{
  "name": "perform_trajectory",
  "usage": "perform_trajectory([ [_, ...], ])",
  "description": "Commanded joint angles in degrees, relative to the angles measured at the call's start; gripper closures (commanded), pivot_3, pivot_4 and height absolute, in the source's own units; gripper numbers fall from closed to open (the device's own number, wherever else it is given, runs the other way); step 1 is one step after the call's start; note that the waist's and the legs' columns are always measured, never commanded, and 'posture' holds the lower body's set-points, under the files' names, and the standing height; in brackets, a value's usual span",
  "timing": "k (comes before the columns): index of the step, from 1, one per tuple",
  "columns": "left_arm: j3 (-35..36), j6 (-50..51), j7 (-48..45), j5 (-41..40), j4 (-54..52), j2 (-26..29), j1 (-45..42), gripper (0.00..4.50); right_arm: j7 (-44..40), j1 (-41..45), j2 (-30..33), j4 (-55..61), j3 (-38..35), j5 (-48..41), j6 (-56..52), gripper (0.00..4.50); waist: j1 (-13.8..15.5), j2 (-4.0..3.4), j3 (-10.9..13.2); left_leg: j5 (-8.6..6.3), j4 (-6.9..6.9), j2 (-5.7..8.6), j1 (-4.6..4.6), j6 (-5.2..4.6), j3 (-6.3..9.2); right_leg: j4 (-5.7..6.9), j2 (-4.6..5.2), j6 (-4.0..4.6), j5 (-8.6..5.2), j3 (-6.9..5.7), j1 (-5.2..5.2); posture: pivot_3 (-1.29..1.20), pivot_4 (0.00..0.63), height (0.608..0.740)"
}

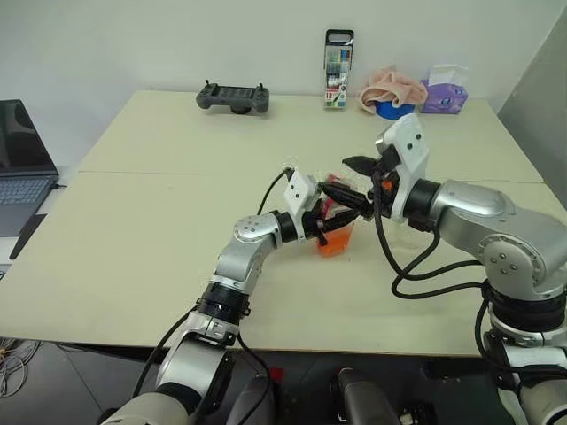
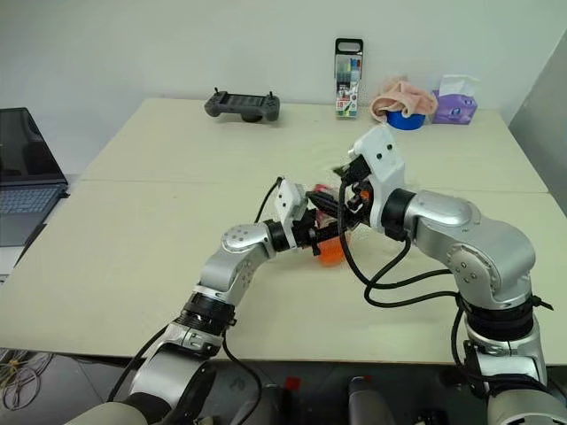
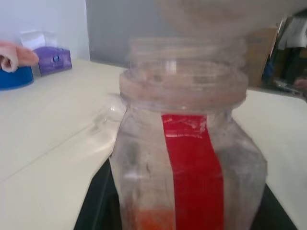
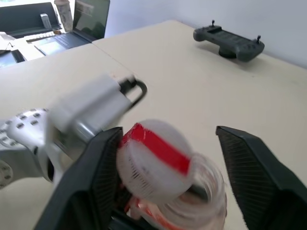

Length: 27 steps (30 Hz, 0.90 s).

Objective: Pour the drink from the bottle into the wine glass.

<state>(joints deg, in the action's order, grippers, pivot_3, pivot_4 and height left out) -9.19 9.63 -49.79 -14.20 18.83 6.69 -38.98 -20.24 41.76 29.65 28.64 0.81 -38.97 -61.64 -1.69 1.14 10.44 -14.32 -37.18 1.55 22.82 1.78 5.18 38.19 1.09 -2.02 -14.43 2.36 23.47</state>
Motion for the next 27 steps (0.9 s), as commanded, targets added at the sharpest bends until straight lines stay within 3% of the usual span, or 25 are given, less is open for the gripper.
perform_trajectory([
  [1, -0.10, -0.65, -0.04, -0.06, -1.34, -0.46, -1.45, 2.91, -0.45, 1.30, -0.06, 2.12, -1.45, -0.21, 0.98, 0.00, 0.01, 0.00, 0.00, 0.00, 0.00, 0.00, 0.00, 0.00, 0.01, 0.00, 0.00, 0.00, 0.00, 0.01, 0.00, 0.00, 0.150, 0.740],
  [12, 0.52, -2.10, 1.41, 1.66, 1.23, 0.31, -2.49, 2.91, 1.78, 0.48, 1.10, 0.90, -1.42, 3.88, 1.94, 0.00, 0.01, 0.00, 0.00, 0.00, 0.00, 0.00, -0.01, 0.00, 0.01, 0.00, 0.02, 0.00, 0.00, 0.03, 0.00, 0.00, 0.150, 0.740],
  [15, 2.74, -5.86, 5.86, 4.30, 8.84, 1.97, -5.94, 2.91, 4.36, -0.63, 2.39, -0.79, -5.16, 7.01, 2.95, 0.00, 0.07, 0.00, 0.00, 0.00, -0.06, 0.01, 0.01, 0.00, -0.01, -0.01, 0.02, 0.00, 0.00, 0.00, -0.02, 0.00, 0.150, 0.740],
  [21, 10.31, -13.04, 16.79, 4.66, 26.25, 6.14, -14.43, 2.92, -2.84, -7.66, 7.11, 7.38, -8.86, -0.95, -2.24, 0.00, -0.39, 0.01, 0.00, 0.00, -0.02, -0.05, -0.06, -0.02, -0.18, 0.00, 0.01, -0.02, 0.01, 0.10, -0.02, 0.00, 0.150, 0.740],
  [25, 16.49, -16.17, 22.55, 3.33, 35.58, 11.66, -18.44, 2.92, -6.27, -8.84, 7.18, 12.28, -4.91, -5.62, -3.24, 0.00, -1.21, 0.01, 0.00, -0.01, 0.11, -0.28, -0.10, -0.02, -0.24, 0.05, -0.07, -0.02, 0.01, 0.06, 0.07, 0.00, 0.150, 0.740],
  [27, 18.38, -16.76, 23.40, 3.07, 37.91, 14.33, -18.87, 2.92, -4.27, -5.88, 2.76, 10.40, -0.29, -3.64, -1.43, 0.00, -1.58, 0.05, 0.02, -0.01, 0.12, -0.29, -0.12, -0.02, -0.23, 0.17, -0.08, -0.02, 0.00, -0.01, 0.08, 0.00, 0.150, 0.740],
])
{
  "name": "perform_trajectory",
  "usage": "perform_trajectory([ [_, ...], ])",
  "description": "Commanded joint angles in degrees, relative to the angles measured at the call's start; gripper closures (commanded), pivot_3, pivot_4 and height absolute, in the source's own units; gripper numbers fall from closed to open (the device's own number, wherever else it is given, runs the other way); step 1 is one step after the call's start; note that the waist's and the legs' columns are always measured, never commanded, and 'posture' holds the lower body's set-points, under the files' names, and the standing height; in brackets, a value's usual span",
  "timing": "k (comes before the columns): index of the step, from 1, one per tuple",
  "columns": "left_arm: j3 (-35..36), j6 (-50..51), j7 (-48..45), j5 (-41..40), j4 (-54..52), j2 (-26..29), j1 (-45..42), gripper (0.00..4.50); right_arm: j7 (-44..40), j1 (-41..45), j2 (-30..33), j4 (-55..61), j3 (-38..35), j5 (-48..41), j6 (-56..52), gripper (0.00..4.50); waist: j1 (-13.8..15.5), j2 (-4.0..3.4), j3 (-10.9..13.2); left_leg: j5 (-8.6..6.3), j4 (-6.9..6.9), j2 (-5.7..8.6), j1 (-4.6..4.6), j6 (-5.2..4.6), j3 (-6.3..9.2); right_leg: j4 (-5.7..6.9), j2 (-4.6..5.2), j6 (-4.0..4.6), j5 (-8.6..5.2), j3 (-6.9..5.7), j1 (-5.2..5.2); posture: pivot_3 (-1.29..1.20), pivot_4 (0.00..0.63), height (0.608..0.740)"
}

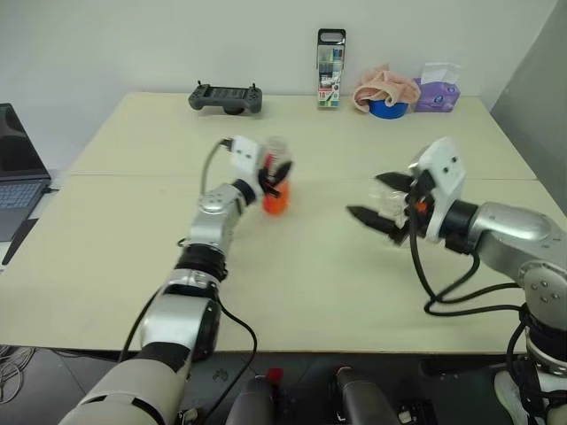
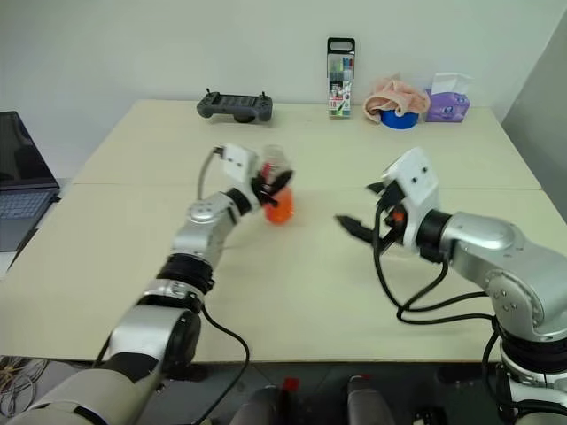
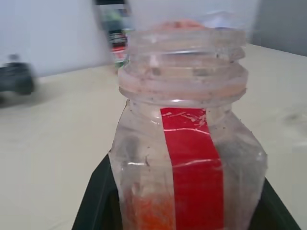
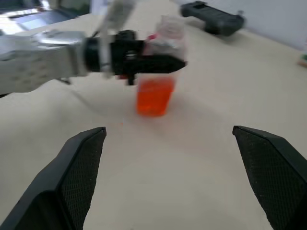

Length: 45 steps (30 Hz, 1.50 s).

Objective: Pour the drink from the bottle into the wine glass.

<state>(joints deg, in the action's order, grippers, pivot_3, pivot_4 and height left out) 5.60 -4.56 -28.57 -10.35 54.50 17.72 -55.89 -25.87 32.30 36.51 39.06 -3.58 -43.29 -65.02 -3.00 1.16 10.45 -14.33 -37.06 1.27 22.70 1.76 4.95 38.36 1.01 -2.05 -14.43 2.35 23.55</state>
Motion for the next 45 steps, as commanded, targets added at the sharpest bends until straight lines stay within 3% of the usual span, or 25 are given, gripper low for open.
perform_trajectory([
  [1, 4.34, -2.60, 2.42, -0.82, 2.96, 4.38, -1.89, 2.92, 2.34, 5.20, -6.40, -1.35, 6.78, 2.30, 3.02, 0.00, -0.25, 0.03, 0.02, 0.00, -0.01, 0.00, -0.05, 0.00, -0.01, 0.15, 0.00, 0.00, 0.00, 0.04, 0.03, 0.00, 0.150, 0.740],
  [7, 7.02, -1.97, 3.22, -1.23, 3.20, 6.92, -0.31, 2.92, 5.72, 12.03, -16.33, -10.90, 16.38, 11.95, 9.90, 0.00, 0.57, 0.09, 0.01, 0.02, -0.18, 0.16, 0.17, 0.04, 0.15, 0.28, 0.05, 0.00, -0.01, 0.01, 0.26, 0.00, 0.150, 0.740],
  [17, 7.23, -1.01, 4.03, 0.05, 1.51, 6.74, 2.61, 2.92, 2.70, 14.42, -20.07, -18.77, 19.09, 18.94, 16.41, 0.00, 1.13, 0.16, -0.04, 0.02, -0.28, 0.33, 0.24, 0.05, 0.06, 0.50, 0.20, 0.00, 0.00, 0.15, 0.47, 0.00, 0.150, 0.740],
  [26, 7.48, -0.34, 6.20, 0.22, -0.73, 6.19, 4.48, 0.04, -0.18, 13.40, -19.25, -18.45, 18.72, 20.02, 16.05, 0.00, 1.12, 0.16, -0.04, 0.02, -0.24, 0.15, 0.23, 0.04, 0.07, 0.58, 0.18, 0.00, 0.00, 0.13, 0.53, 0.00, 0.150, 0.740],
  [35, 7.62, 3.27, 5.93, -0.08, -7.01, 6.44, 8.05, 0.04, -1.88, 13.31, -17.51, -19.55, 16.90, 20.67, 16.74, 0.00, 1.14, 0.16, -0.04, 0.02, -0.25, 0.17, 0.26, 0.05, 0.09, 0.57, 0.19, 0.01, 0.00, 0.12, 0.53, 0.00, 0.150, 0.740],
  [45, 7.90, 17.02, 7.34, -2.90, -36.27, 5.65, 24.95, 0.04, -4.89, 11.47, -11.35, -19.77, 11.34, 19.88, 15.99, 0.00, 1.16, 0.16, -0.03, 0.02, -0.20, 0.12, 0.25, 0.05, 0.08, 0.56, 0.22, 0.01, 0.00, 0.15, 0.54, 0.00, 0.150, 0.740],
])
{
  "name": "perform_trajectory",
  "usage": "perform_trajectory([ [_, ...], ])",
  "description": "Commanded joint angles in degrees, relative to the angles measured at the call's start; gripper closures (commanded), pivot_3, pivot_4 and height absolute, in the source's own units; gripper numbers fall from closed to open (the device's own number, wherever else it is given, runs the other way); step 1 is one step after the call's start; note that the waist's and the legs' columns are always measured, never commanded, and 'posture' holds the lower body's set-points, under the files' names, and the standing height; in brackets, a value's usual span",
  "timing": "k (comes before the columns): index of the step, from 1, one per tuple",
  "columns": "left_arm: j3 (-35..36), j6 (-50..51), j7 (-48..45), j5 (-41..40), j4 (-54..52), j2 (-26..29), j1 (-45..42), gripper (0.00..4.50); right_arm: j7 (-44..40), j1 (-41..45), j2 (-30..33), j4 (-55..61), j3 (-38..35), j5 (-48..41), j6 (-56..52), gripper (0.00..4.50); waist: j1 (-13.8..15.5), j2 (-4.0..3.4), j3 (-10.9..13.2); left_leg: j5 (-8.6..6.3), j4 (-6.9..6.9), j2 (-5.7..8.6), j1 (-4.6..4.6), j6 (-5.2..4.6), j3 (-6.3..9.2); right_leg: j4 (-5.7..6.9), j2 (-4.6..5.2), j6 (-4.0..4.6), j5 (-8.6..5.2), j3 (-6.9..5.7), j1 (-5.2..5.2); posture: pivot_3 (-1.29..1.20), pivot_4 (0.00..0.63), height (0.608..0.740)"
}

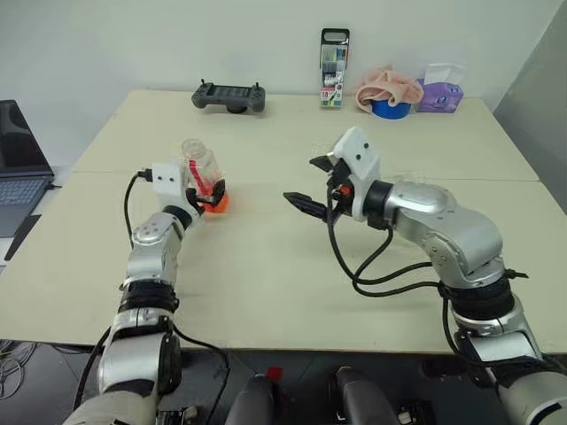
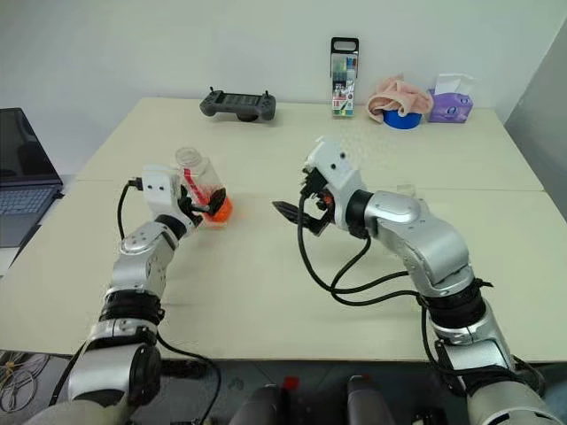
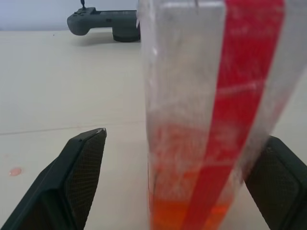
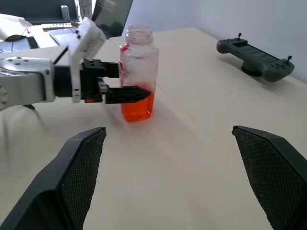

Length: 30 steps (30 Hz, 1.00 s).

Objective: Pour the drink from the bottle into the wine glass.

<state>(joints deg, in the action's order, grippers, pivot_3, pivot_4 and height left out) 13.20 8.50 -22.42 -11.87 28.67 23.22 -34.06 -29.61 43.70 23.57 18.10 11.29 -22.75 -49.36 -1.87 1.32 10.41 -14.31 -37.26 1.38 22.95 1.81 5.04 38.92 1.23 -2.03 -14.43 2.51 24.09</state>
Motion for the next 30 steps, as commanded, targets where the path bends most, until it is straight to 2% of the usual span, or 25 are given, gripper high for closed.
perform_trajectory([
  [1, 0.40, 6.12, 1.99, -1.59, -15.13, 0.20, 5.66, 0.04, -1.30, -0.04, 2.52, 1.13, -4.95, -1.13, -0.45, 0.00, 0.00, 0.00, 0.00, 0.00, 0.00, 0.00, 0.01, 0.00, 0.01, -0.01, 0.00, 0.00, 0.00, 0.00, 0.00, 0.00, 0.150, 0.740],
  [5, 1.73, 15.37, 5.18, -4.30, -32.93, -0.38, 14.82, 0.04, 0.85, 0.80, 6.46, 0.23, -11.30, -2.02, -5.94, 0.00, 0.13, 0.00, 0.00, 0.00, 0.00, 0.01, 0.01, 0.00, -0.01, -0.04, 0.04, 0.00, 0.00, 0.03, -0.02, 0.00, 0.150, 0.740],
  [8, 2.06, 19.44, 5.11, -6.41, -41.58, -0.05, 19.46, 0.04, 2.86, 2.06, 9.46, 0.24, -13.35, -1.55, -11.91, 0.00, 0.20, 0.00, 0.00, 0.00, 0.01, 0.01, 0.00, 0.01, -0.04, -0.06, 0.05, 0.00, 0.00, 0.06, -0.04, 0.00, 0.150, 0.740],
  [13, -4.09, 18.62, -1.20, -9.09, -54.77, 0.82, 23.01, 0.04, 6.83, 10.97, 13.68, -4.62, -15.77, -1.31, -37.66, 0.00, 0.23, -0.01, 0.01, 0.00, 0.01, 0.01, -0.02, 0.01, -0.12, -0.01, 0.03, 0.04, -0.01, 0.10, -0.03, 0.00, 0.150, 0.740],
  [16, -12.85, 16.85, -5.00, -6.17, -55.66, 1.08, 21.58, 0.04, 8.95, 16.06, 13.30, -17.23, -18.09, -2.43, -42.87, 0.00, 0.31, -0.02, 0.00, 0.00, 0.06, 0.05, -0.10, 0.01, -0.27, -0.13, 0.02, 0.06, -0.02, 0.06, -0.17, 0.00, 0.150, 0.740],
  [21, -19.85, 13.51, -6.75, -4.23, -51.94, -2.07, 19.58, 0.04, 12.39, 26.26, 12.04, -38.60, -18.46, 1.07, -43.14, 0.00, 0.17, -0.04, 0.01, 0.00, 0.09, 0.08, -0.20, -0.01, -0.50, -0.31, -0.06, 0.08, -0.01, 0.12, -0.36, 0.00, 0.150, 0.740],
  [27, -26.24, 9.24, -10.08, -1.43, -49.26, -4.08, 18.61, 0.04, 9.53, 36.25, 11.22, -63.57, -12.43, 5.11, -40.69, 0.00, 0.04, -0.04, 0.01, -0.01, 0.26, 0.01, -0.18, -0.02, -0.57, -0.35, -0.07, 0.08, -0.01, 0.16, -0.27, 0.00, 0.150, 0.740],
  [30, -27.18, 7.95, -10.02, -0.98, -47.95, -5.68, 18.22, 0.04, 5.88, 38.10, 10.07, -70.92, -7.51, 6.63, -39.29, 0.00, 0.01, -0.04, 0.01, 0.00, 0.22, 0.03, -0.16, -0.03, -0.56, -0.34, -0.11, 0.09, -0.01, 0.15, -0.27, 0.00, 0.150, 0.740],
])
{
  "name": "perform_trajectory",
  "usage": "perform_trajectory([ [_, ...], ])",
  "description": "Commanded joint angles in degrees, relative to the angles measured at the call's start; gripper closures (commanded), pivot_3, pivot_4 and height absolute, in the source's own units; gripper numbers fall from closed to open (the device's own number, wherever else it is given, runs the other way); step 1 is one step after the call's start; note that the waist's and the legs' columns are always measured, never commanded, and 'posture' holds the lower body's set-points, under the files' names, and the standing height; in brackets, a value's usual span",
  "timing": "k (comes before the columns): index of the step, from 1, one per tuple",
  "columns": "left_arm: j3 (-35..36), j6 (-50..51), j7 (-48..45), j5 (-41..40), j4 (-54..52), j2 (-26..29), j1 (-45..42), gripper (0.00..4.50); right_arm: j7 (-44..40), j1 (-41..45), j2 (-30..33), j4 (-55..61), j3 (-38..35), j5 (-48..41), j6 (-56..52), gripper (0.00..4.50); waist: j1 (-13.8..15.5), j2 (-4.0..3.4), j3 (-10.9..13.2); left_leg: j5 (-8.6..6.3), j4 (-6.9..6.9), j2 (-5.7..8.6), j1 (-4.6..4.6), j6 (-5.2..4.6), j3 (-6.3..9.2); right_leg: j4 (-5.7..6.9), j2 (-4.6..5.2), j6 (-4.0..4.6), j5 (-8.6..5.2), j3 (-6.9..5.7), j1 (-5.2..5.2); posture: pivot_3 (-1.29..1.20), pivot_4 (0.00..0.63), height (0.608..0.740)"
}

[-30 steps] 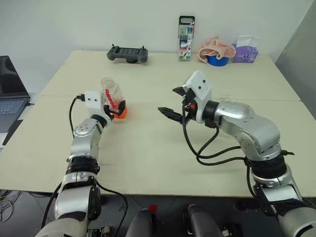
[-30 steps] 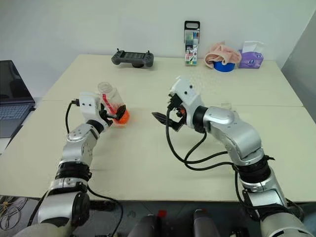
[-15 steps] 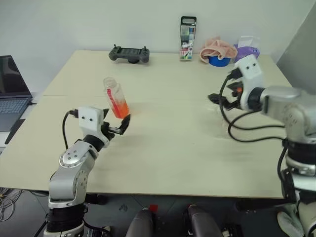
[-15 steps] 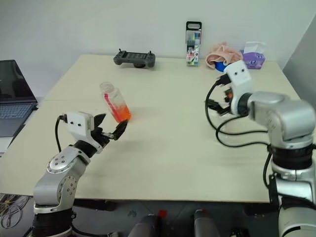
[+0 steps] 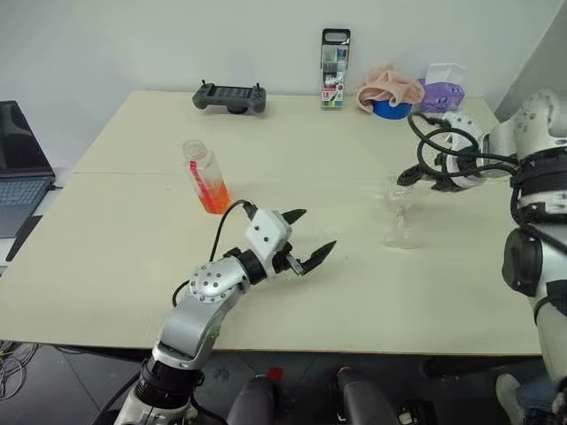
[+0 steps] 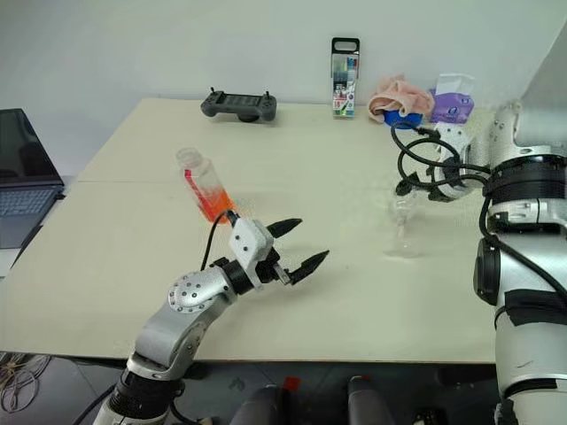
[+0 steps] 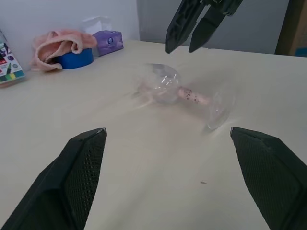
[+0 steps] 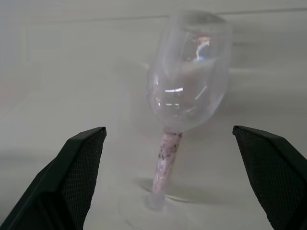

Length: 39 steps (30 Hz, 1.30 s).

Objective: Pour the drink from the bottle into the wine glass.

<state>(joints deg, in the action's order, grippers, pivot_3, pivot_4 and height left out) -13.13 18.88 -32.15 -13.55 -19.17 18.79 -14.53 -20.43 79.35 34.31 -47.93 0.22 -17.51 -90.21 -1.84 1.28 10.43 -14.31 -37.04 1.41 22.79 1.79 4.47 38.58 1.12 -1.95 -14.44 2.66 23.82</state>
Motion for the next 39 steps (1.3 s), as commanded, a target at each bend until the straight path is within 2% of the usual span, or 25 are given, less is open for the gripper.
perform_trajectory([
  [1, -1.25, -2.94, -0.13, 1.17, 0.39, -1.79, -1.47, 0.04, -4.71, 2.69, -1.02, -6.63, 5.34, 2.03, 2.15, 0.00, -0.03, 0.00, 0.00, 0.00, -0.02, 0.01, -0.01, 0.00, -0.02, 0.01, -0.02, 0.00, 0.00, 0.02, 0.00, 0.00, 0.150, 0.740],
  [5, -1.80, -3.79, 1.29, 2.32, 1.42, -3.97, -1.50, 0.04, -8.25, 3.44, -2.84, -13.09, 9.34, 5.32, 6.74, 0.00, -0.02, -0.01, 0.00, 0.00, -0.04, 0.08, 0.01, -0.01, -0.02, 0.03, -0.08, -0.01, 0.00, 0.01, 0.00, 0.00, 0.150, 0.740],
  [8, -2.33, -3.85, 1.99, 3.45, 1.17, -4.84, -0.94, 0.04, -8.59, 3.62, -4.71, -17.90, 9.55, 7.89, 12.34, 0.00, -0.02, -0.01, 0.00, 0.00, -0.03, 0.09, 0.03, -0.01, -0.01, 0.02, -0.08, -0.01, 0.00, 0.01, 0.01, 0.00, 0.150, 0.740],
  [10, -2.30, -3.57, 2.65, 3.98, 0.61, -5.21, -0.58, 0.00, -8.03, 3.76, -5.46, -20.29, 9.14, 9.50, 15.73, 0.38, -0.04, -0.01, 0.00, 0.00, -0.03, 0.08, 0.01, -0.01, -0.01, 0.04, -0.08, -0.01, 0.00, 0.01, 0.02, 0.00, 0.150, 0.740],
  [15, -1.25, -2.68, 3.73, 4.32, -1.11, -4.79, 0.65, 0.00, -7.33, 4.39, -6.83, -23.90, 7.89, 12.22, 21.43, 1.98, -0.06, -0.03, 0.02, 0.01, -0.03, 0.08, 0.01, -0.01, 0.00, 0.05, -0.08, -0.01, 0.00, 0.02, 0.02, 0.00, 0.150, 0.740],
  [17, -1.04, -2.42, 3.80, 4.29, -1.53, -4.49, 1.09, 0.00, -7.63, 4.99, -7.26, -24.49, 7.45, 13.03, 22.14, 2.82, -0.06, -0.03, 0.02, 0.01, -0.03, 0.08, 0.02, 0.00, 0.01, 0.06, -0.08, -0.01, 0.00, 0.01, 0.04, 0.00, 0.150, 0.740],
  [21, -0.64, -2.11, 3.94, 4.03, -1.67, -4.03, 1.70, 0.00, -7.72, 6.59, -7.36, -24.45, 6.35, 14.12, 21.57, 4.20, -0.06, -0.05, 0.03, 0.01, -0.03, 0.07, 0.02, 0.00, 0.00, 0.13, -0.08, -0.01, 0.00, 0.02, 0.09, 0.00, 0.150, 0.740],
  [25, 0.32, -1.81, 3.75, 3.32, -0.87, -3.69, 1.20, 0.00, -6.32, 10.29, -7.76, -21.16, 2.89, 12.72, 18.22, 4.29, -0.06, -0.20, 0.11, 0.01, -0.03, 0.08, 0.12, 0.00, -0.04, 0.24, -0.08, -0.01, 0.00, 0.08, 0.26, 0.00, 0.150, 0.740],
  [27, 0.90, -1.49, 3.36, 3.11, -0.73, -3.38, 0.82, 0.00, -5.85, 9.51, -8.92, -13.97, 2.09, 12.20, 19.56, 4.29, -0.12, -0.24, 0.14, 0.01, -0.02, 0.05, 0.12, 0.00, -0.07, 0.25, -0.08, -0.01, 0.00, 0.11, 0.29, 0.00, 0.150, 0.740],
  [30, 2.59, 0.14, 3.73, 2.27, -1.39, -3.15, 0.33, 0.00, -0.63, 3.78, -13.41, 0.66, -5.68, 8.43, 22.86, 4.29, -0.33, -0.26, 0.14, 0.01, 0.00, -0.05, 0.11, 0.00, -0.03, 0.28, -0.08, -0.01, 0.00, 0.09, 0.30, 0.00, 0.150, 0.740],
  [33, 5.89, 3.89, 4.60, -0.26, -3.67, -2.55, 0.49, 0.00, 4.10, -7.81, -19.99, 16.74, -7.51, 8.13, 34.27, 4.29, -0.35, -0.20, 0.08, 0.00, -0.01, -0.15, 0.12, 0.00, 0.14, 0.30, -0.08, -0.01, -0.01, -0.09, 0.26, 0.00, 0.150, 0.740],
  [34, 7.27, 5.38, 4.69, -1.15, -4.82, -1.92, 1.02, 0.00, 6.26, -10.79, -22.79, 19.37, -9.09, 7.53, 37.84, 4.29, -0.35, -0.20, 0.08, 0.01, -0.02, -0.16, 0.11, 0.00, 0.21, 0.30, -0.08, -0.02, -0.01, -0.14, 0.22, 0.00, 0.150, 0.740],
  [37, 12.83, 8.86, 4.46, -3.95, -8.33, 1.07, 4.97, 0.00, 8.84, -18.37, -29.21, 24.66, -5.59, 10.00, 52.40, 4.29, -0.36, -0.22, 0.10, 0.01, -0.04, -0.13, 0.14, 0.01, 0.17, 0.36, -0.05, -0.01, -0.01, -0.07, 0.27, 0.00, 0.150, 0.740],
  [39, 15.60, 8.22, 3.29, -4.09, -9.76, 3.88, 7.93, 0.00, 10.95, -20.65, -33.17, 25.49, -4.90, 10.14, 57.61, 4.29, -0.56, -0.23, 0.11, 0.02, -0.04, -0.11, 0.15, 0.02, 0.17, 0.36, -0.02, -0.01, 0.00, 0.07, 0.36, 0.00, 0.150, 0.740],
])
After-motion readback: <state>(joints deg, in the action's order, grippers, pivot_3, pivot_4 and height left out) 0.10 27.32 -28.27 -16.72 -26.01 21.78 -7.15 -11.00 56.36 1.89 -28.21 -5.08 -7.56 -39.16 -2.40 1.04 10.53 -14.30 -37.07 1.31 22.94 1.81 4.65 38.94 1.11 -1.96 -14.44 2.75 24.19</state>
